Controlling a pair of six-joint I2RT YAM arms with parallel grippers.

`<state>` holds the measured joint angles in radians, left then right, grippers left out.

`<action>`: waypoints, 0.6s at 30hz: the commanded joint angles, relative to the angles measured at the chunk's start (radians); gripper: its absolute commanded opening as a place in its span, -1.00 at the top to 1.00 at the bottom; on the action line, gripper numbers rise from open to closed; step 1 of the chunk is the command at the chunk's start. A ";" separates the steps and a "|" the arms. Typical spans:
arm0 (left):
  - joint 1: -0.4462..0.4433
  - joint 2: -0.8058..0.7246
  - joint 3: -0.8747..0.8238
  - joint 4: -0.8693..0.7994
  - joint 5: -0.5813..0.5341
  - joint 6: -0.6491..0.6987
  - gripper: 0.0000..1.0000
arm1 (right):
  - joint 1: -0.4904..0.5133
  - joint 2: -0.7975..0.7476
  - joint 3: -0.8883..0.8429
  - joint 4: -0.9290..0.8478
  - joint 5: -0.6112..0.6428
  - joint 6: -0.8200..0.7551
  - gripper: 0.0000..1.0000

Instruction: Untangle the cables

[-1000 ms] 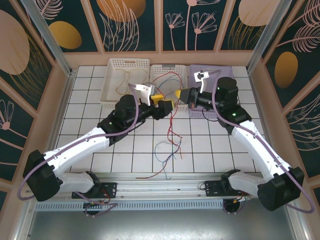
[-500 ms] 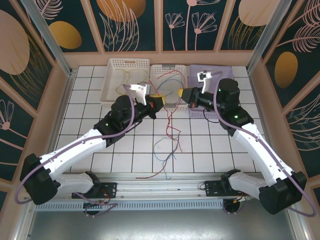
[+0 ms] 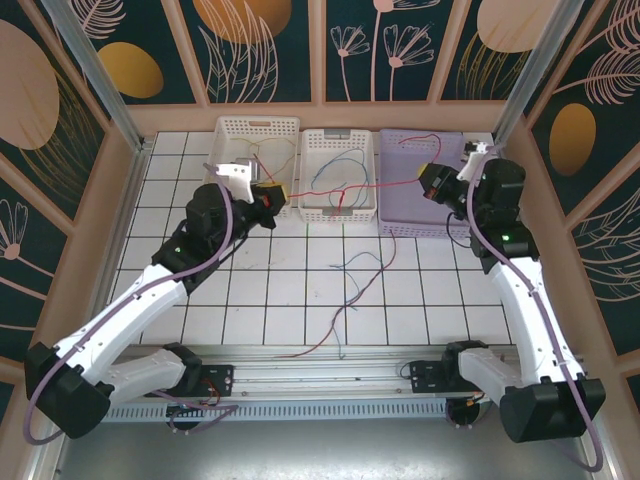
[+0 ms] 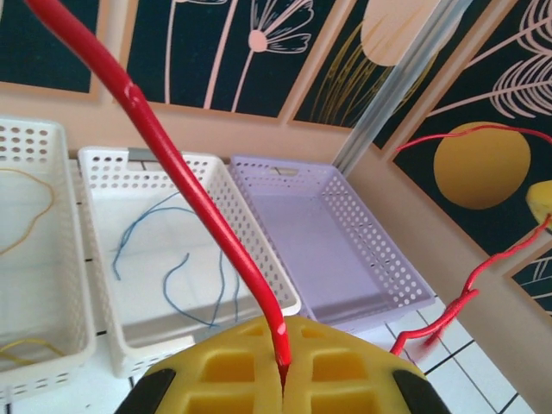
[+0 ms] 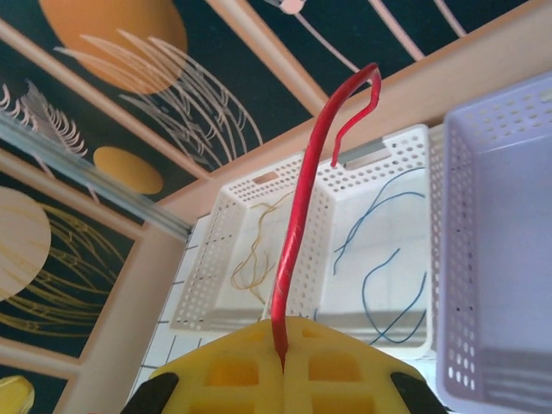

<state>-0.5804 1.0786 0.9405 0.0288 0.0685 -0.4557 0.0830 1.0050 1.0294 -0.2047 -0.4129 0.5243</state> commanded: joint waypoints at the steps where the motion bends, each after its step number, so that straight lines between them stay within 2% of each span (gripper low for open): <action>1: 0.083 -0.061 0.008 -0.121 -0.096 0.047 1.00 | -0.085 -0.044 -0.005 -0.026 0.196 0.011 1.00; 5: 0.132 -0.115 -0.023 -0.139 -0.109 0.053 1.00 | -0.140 -0.067 0.005 -0.075 0.276 0.017 1.00; 8: 0.155 -0.161 -0.056 -0.139 -0.128 0.048 1.00 | -0.187 -0.080 0.000 -0.086 0.281 0.033 1.00; 12: 0.157 -0.183 -0.089 -0.112 -0.099 0.040 1.00 | -0.190 -0.062 0.017 -0.075 0.279 0.039 1.00; 18: 0.157 -0.199 -0.085 -0.072 -0.027 0.034 1.00 | -0.184 0.043 0.065 -0.050 0.364 0.024 1.00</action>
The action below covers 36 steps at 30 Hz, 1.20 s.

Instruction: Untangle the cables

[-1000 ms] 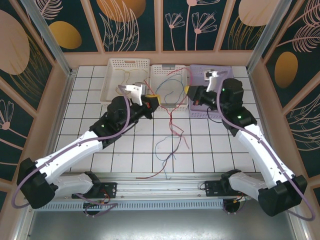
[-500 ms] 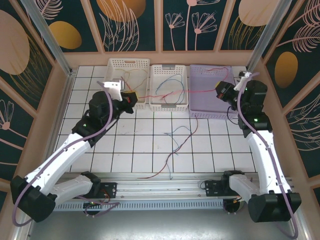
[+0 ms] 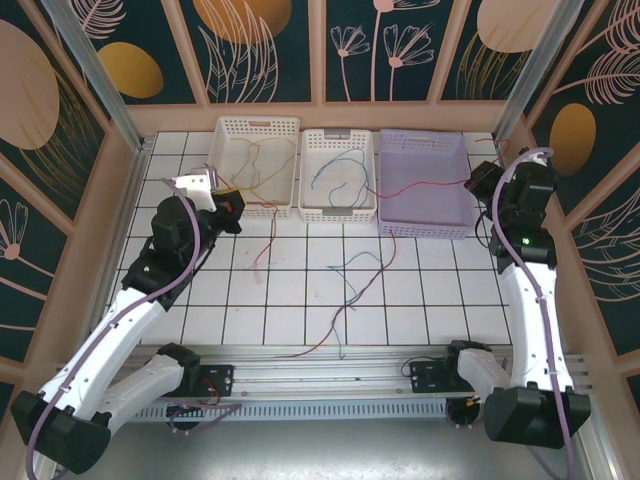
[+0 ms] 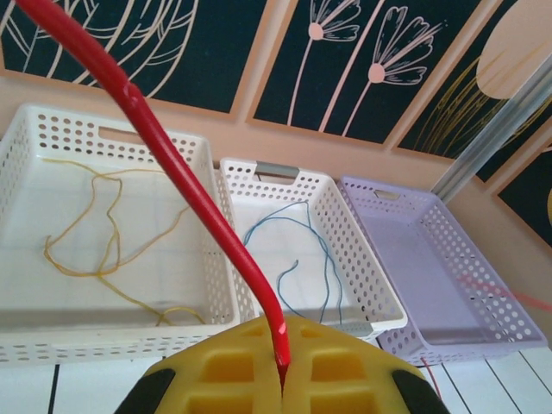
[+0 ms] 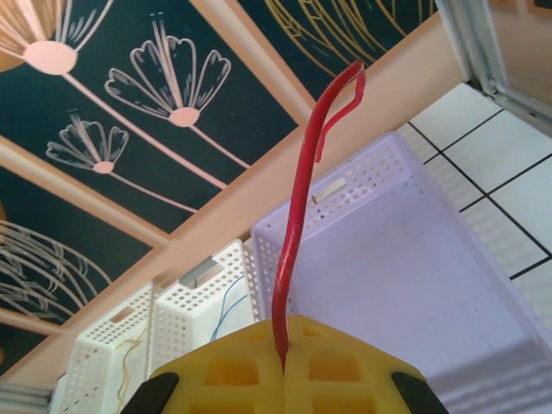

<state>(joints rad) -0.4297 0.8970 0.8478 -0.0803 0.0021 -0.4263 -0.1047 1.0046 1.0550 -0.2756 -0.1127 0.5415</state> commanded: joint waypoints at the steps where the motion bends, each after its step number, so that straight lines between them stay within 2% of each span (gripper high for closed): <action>1: 0.006 -0.018 0.017 0.037 0.045 0.000 1.00 | 0.009 0.071 0.046 0.029 0.082 0.000 1.00; 8: 0.005 0.002 0.110 0.048 0.153 -0.048 1.00 | 0.117 0.280 0.092 0.105 0.285 -0.045 1.00; 15: 0.005 0.044 0.197 0.071 0.252 -0.098 1.00 | 0.167 0.518 0.161 0.135 0.366 -0.079 1.00; 25: 0.002 0.103 0.259 0.110 0.321 -0.142 1.00 | 0.169 0.763 0.252 0.107 0.358 -0.068 1.00; 36: -0.053 0.177 0.304 0.140 0.326 -0.152 1.00 | 0.183 0.907 0.351 0.044 0.347 -0.077 1.00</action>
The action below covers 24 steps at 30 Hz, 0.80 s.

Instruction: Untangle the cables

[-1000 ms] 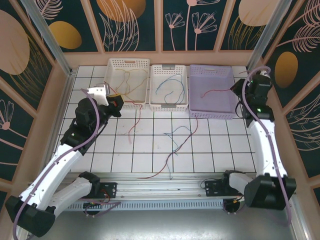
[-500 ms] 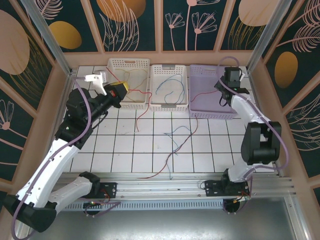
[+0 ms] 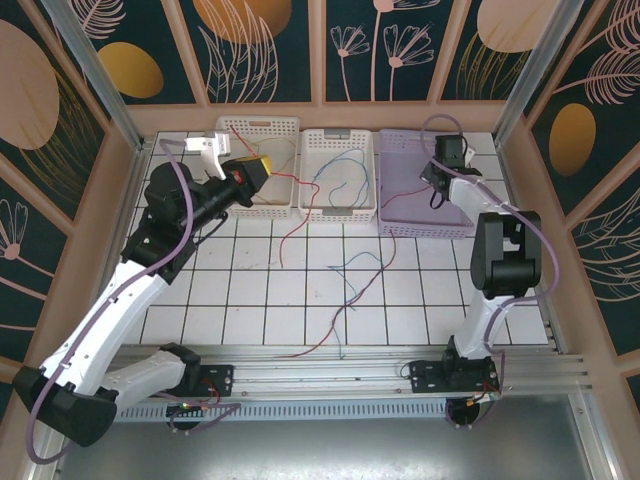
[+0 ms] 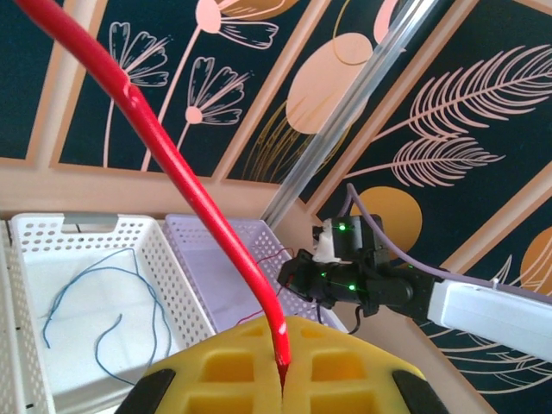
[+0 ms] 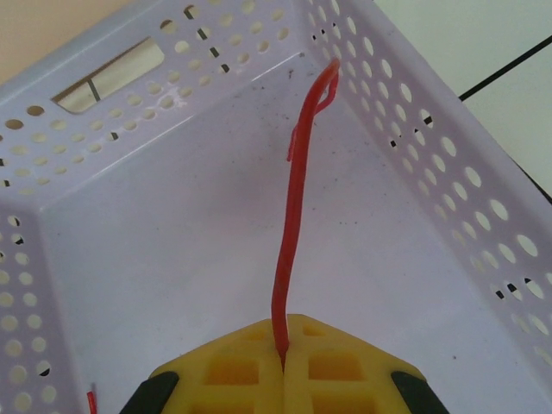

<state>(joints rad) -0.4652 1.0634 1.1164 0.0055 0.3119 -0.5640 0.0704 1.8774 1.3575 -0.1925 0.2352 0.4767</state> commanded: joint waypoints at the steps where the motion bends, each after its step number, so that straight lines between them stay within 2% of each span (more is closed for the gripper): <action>1: -0.027 0.019 0.038 0.059 0.014 -0.013 1.00 | 0.009 0.045 0.061 -0.050 -0.012 -0.015 1.00; 4: -0.061 0.055 0.065 0.064 0.004 -0.010 1.00 | 0.009 0.052 0.062 -0.058 -0.042 -0.008 0.98; 8: -0.106 0.134 0.128 0.073 0.006 -0.009 1.00 | 0.009 0.013 0.039 -0.051 -0.098 0.002 0.51; 11: -0.122 0.202 0.189 0.084 0.018 -0.016 1.00 | 0.009 -0.036 0.030 -0.055 -0.139 0.009 0.27; 17: -0.143 0.367 0.338 0.093 0.060 -0.038 1.00 | 0.006 -0.173 0.000 -0.074 -0.155 0.029 -0.04; 24: -0.210 0.619 0.619 0.052 0.085 -0.038 1.00 | -0.007 -0.413 -0.109 -0.061 -0.132 0.060 -0.23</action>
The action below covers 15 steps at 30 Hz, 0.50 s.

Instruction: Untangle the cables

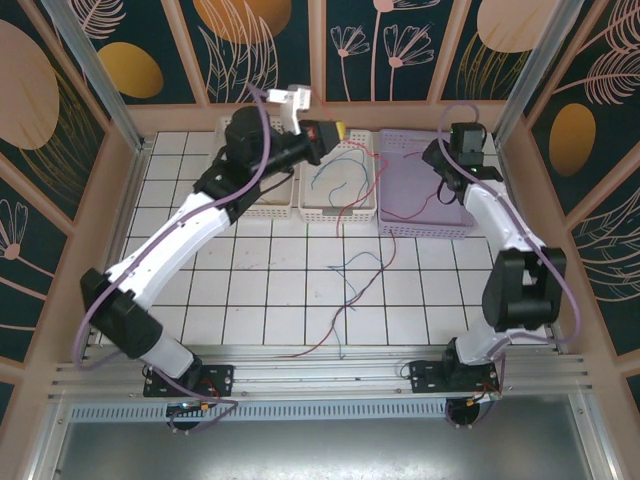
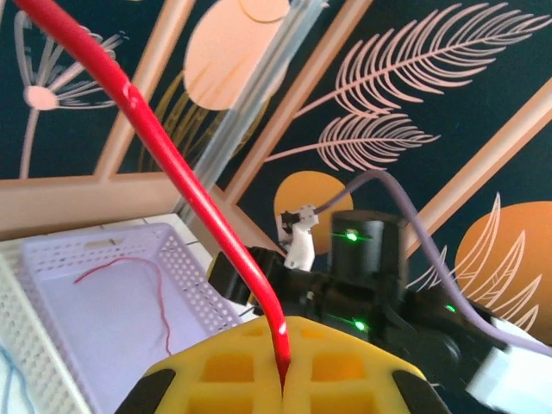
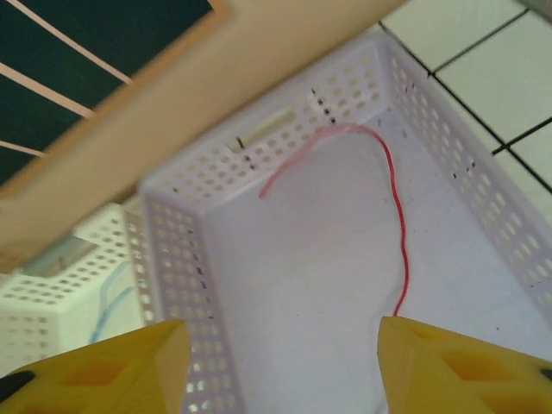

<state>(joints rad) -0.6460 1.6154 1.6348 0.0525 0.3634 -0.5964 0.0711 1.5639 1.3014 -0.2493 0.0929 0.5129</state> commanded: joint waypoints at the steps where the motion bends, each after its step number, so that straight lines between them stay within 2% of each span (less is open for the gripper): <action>1: -0.039 0.118 0.153 -0.003 0.037 -0.003 1.00 | -0.013 -0.149 -0.083 0.007 0.016 0.030 -0.26; 5: -0.055 0.308 0.376 -0.035 0.055 -0.013 1.00 | -0.020 -0.325 -0.166 0.021 0.035 0.023 -0.34; 10: -0.055 0.605 0.744 -0.076 0.062 -0.043 1.00 | -0.019 -0.514 -0.239 0.001 0.046 0.010 -0.47; 13: -0.058 0.775 0.916 -0.018 0.073 -0.105 1.00 | -0.019 -0.607 -0.275 -0.008 0.037 0.008 -0.50; 15: -0.060 0.845 0.942 0.054 0.065 -0.142 1.00 | -0.018 -0.661 -0.298 -0.014 0.025 0.005 -0.51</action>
<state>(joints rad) -0.7059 2.3783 2.5195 0.0296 0.4118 -0.6647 0.0540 0.9562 1.0359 -0.2455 0.1143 0.5301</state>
